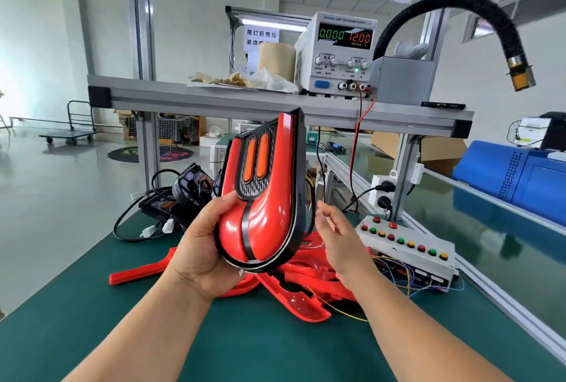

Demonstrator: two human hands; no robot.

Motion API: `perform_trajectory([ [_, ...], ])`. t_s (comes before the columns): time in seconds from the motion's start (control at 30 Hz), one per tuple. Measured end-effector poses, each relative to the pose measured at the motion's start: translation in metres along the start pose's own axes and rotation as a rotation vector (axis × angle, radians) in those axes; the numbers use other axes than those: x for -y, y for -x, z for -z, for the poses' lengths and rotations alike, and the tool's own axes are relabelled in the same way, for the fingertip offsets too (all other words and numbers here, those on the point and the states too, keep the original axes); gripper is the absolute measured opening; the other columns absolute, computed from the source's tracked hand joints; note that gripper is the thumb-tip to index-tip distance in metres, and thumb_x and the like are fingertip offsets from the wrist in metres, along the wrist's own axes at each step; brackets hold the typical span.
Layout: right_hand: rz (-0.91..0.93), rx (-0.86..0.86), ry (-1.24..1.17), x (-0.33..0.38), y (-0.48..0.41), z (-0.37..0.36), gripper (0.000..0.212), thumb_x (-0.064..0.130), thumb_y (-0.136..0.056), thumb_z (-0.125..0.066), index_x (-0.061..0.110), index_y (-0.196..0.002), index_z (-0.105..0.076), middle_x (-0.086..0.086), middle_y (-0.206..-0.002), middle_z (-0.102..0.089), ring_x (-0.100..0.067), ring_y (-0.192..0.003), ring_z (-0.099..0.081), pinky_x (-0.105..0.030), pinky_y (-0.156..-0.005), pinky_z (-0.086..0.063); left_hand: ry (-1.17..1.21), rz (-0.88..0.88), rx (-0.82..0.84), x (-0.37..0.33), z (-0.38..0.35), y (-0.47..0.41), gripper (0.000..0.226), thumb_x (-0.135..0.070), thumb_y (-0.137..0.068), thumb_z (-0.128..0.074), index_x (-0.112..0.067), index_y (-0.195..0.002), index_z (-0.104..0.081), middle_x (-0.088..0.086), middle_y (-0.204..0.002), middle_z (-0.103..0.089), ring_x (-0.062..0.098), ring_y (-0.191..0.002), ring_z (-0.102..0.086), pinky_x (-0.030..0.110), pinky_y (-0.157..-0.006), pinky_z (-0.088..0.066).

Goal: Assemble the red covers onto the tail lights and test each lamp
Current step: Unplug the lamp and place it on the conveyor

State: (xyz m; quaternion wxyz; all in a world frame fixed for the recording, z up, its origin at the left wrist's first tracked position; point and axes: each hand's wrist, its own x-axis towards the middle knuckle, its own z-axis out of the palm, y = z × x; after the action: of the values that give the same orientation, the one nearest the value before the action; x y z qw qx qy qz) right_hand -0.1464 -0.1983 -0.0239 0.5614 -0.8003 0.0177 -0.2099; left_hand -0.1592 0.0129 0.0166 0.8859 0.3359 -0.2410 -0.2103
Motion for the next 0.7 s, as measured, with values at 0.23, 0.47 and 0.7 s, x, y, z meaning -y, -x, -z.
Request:
perform_trajectory([
  [0.23, -0.292, -0.003, -0.74, 0.002, 0.023, -0.033, 0.031, 0.035, -0.104, -0.043, 0.008, -0.11, -0.054, -0.028, -0.092, -0.058, -0.029, -0.075, -0.059, -0.05, -0.084, -0.054, -0.047, 0.005, -0.183, 0.017, 0.0, -0.01, 0.035, -0.029, -0.07, -0.066, -0.009, -0.098, -0.075, 0.015, -0.093, -0.074, 0.028, -0.076, -0.073, 0.038, -0.062, -0.059],
  [0.47, -0.396, -0.188, -1.105, 0.034, 0.009, -0.013, 0.018, 0.022, -0.101, -0.042, 0.017, -0.107, -0.059, -0.018, -0.106, -0.059, -0.03, -0.088, -0.056, -0.052, -0.096, -0.046, -0.277, 0.079, -0.28, 0.034, -0.008, -0.011, 0.059, -0.027, -0.058, -0.074, -0.001, -0.111, -0.069, 0.022, -0.107, -0.071, 0.036, -0.094, -0.068, 0.05, -0.088, -0.055],
  [0.7, -0.477, -0.212, -1.463, 0.03, 0.008, 0.008, 0.022, 0.007, -0.099, -0.044, 0.012, -0.116, -0.057, -0.013, -0.083, -0.044, -0.026, -0.078, -0.042, -0.041, -0.118, -0.027, -0.238, 0.164, -0.307, 0.055, -0.018, -0.008, 0.037, -0.033, -0.063, -0.07, -0.011, -0.092, -0.074, 0.014, -0.093, -0.075, 0.026, -0.073, -0.073, 0.033, -0.067, -0.055],
])
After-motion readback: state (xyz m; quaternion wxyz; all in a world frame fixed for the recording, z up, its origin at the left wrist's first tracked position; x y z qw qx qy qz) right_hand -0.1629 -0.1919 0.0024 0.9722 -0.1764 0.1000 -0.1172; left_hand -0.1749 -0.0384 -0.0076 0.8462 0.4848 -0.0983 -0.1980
